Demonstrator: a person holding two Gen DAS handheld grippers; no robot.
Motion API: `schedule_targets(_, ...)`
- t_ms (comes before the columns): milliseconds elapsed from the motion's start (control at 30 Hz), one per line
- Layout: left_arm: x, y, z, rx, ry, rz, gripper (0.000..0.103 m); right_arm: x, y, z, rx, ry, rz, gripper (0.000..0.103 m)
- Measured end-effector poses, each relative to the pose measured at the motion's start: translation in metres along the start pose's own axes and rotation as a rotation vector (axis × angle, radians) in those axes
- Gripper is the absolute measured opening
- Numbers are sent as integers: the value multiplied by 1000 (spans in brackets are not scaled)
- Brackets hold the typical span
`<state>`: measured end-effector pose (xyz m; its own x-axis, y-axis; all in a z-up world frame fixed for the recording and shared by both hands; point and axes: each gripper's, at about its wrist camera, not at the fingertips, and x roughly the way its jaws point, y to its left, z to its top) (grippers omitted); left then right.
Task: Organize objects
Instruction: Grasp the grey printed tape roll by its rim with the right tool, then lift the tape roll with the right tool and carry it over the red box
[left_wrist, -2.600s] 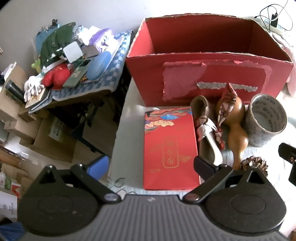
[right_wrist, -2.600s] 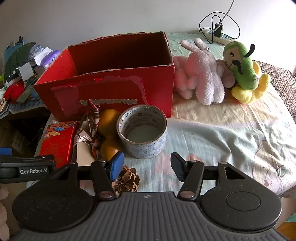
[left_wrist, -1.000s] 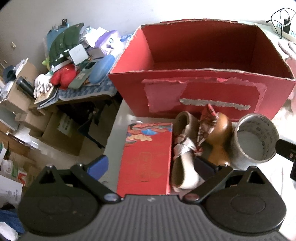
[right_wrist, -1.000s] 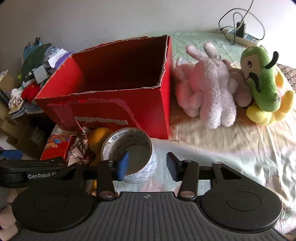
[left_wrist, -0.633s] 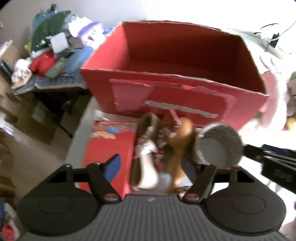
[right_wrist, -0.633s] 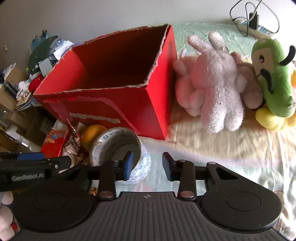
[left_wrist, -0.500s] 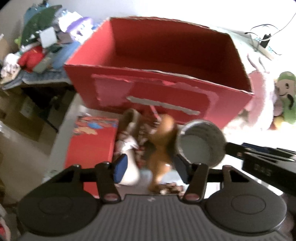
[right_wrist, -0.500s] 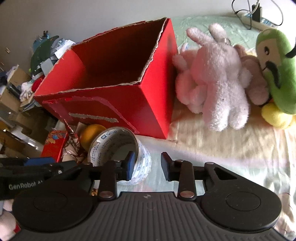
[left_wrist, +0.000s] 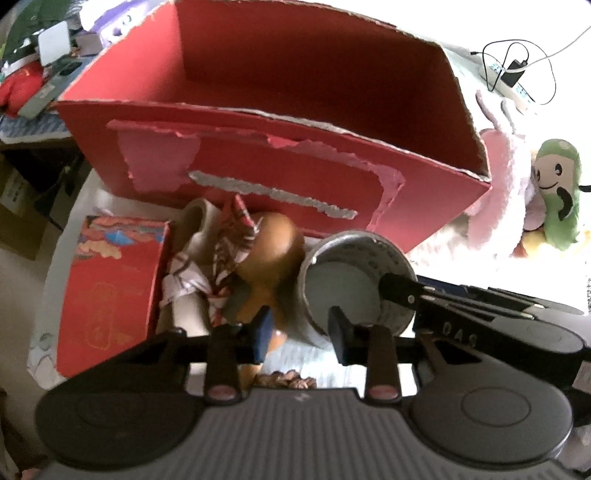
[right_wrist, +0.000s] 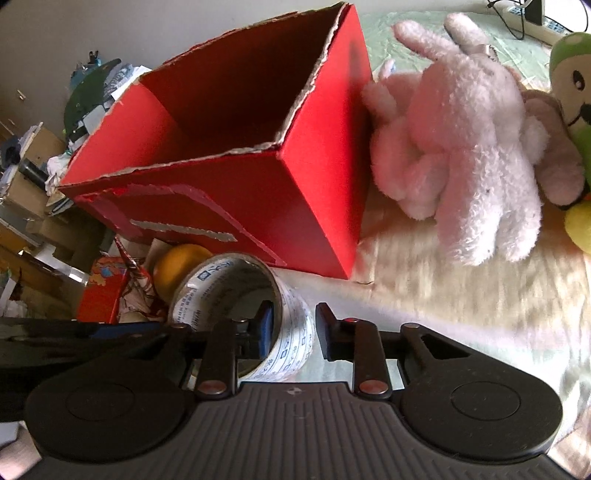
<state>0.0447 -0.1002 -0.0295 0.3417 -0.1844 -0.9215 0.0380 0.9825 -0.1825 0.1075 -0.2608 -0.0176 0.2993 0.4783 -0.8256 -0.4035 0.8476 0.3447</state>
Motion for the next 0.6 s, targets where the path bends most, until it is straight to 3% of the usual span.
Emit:
schedule_targets(67, 5, -1, 2, 6, 17, -9, 23, 0, -1, 1, 5, 2, 13, 19)
schedule_targets(233, 12, -4, 6, 17, 49, -32, 15, -1, -4, 2, 16, 7, 24, 19)
schedule_targets(600, -11, -44, -1, 153, 42, -116, 15, -54, -31, -1, 32, -29, -43, 19)
